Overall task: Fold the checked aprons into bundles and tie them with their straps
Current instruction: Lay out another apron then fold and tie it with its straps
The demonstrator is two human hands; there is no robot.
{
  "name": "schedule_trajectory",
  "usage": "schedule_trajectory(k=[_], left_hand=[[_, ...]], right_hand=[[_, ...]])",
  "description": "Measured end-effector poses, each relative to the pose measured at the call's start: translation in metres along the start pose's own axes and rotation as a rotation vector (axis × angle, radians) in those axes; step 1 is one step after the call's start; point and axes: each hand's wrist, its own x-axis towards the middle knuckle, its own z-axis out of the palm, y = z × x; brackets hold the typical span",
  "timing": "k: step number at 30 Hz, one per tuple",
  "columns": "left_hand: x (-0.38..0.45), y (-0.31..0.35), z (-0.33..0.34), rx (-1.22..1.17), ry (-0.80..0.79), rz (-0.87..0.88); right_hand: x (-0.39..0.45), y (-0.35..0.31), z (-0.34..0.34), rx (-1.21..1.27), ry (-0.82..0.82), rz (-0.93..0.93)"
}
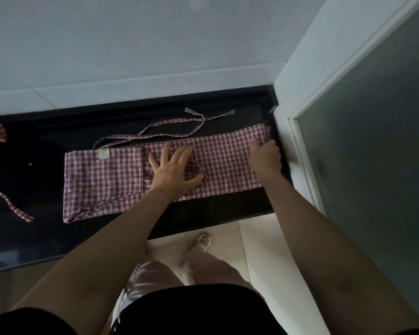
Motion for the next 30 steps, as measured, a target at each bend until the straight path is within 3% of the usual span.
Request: schedule_trajectory(k=[3, 9, 12, 16, 19, 22, 25, 30], left_hand=[[0.001, 0.002, -0.007, -0.101, 0.022, -0.034], [0.011, -0.001, -0.023, -0.178, 0.007, -0.068], [0.018, 0.002, -0.034, -0.301, -0.021, -0.125], [0.021, 0.005, -0.041, -0.322, -0.103, -0.156], [0.017, 0.003, -0.046, -0.351, -0.133, -0.174], [0.014, 0.001, -0.048, -0.278, -0.166, -0.078], [0.014, 0.000, -0.044, -0.105, -0.200, -0.032], [0.020, 0.005, -0.044, -0.162, 0.019, -0.111]], right_hand=[[0.006, 0.001, -0.008, 0.076, -0.062, 0.052], [0.010, -0.008, -0.019, -0.149, -0.159, 0.009], [0.007, -0.017, -0.033, 0.069, -0.277, 0.019], [0.005, -0.019, -0.048, 0.301, -0.456, 0.177], [0.006, -0.018, -0.051, 0.317, -0.450, 0.238], [-0.007, -0.037, -0.068, 0.270, -0.526, 0.305], [-0.004, -0.040, -0.075, 0.124, -0.415, 0.273], [-0.007, -0.037, -0.086, 0.101, -0.107, 0.048]])
